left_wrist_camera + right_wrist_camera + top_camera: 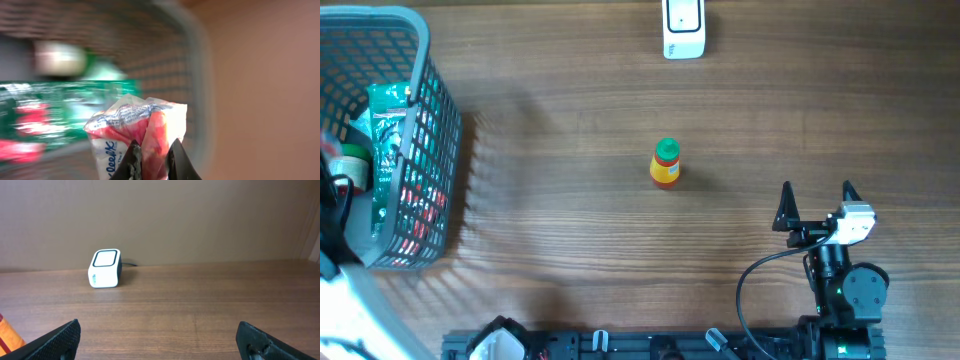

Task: Scan the item barcode
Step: 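Place the snack packet on the table left of the bottle, then reach into the basket and grasp the red stick packet with left gripper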

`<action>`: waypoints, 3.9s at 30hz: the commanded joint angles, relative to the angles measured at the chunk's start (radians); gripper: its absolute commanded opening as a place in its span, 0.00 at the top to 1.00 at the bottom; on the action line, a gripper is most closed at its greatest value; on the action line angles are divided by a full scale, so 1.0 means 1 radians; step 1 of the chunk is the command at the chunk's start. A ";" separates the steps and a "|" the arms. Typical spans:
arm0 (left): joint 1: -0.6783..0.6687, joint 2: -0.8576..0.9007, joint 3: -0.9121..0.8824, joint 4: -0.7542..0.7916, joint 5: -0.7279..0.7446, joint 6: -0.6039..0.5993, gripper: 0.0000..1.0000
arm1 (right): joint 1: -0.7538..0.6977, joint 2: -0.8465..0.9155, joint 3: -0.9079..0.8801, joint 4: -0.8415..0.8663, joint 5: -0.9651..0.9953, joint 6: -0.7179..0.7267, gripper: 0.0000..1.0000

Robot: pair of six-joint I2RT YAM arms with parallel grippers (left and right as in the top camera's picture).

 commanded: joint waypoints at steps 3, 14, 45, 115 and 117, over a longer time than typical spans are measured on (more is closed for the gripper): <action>-0.132 -0.137 0.000 0.113 0.267 -0.042 0.96 | 0.005 -0.002 -0.001 0.002 -0.013 -0.008 0.00; -0.704 -0.019 0.000 -0.029 -0.001 0.148 0.96 | 0.005 -0.002 -0.001 0.002 -0.013 -0.009 0.00; -1.175 0.715 0.023 -0.172 -0.078 -0.106 0.12 | 0.005 -0.002 -0.001 0.002 -0.013 -0.009 0.00; -0.027 0.596 -0.418 -0.110 -0.208 -0.330 0.36 | 0.005 -0.002 -0.001 0.002 -0.013 -0.008 0.00; -0.027 0.596 -0.446 -0.085 -0.208 -0.330 0.54 | 0.005 -0.002 -0.001 0.002 -0.013 -0.009 0.00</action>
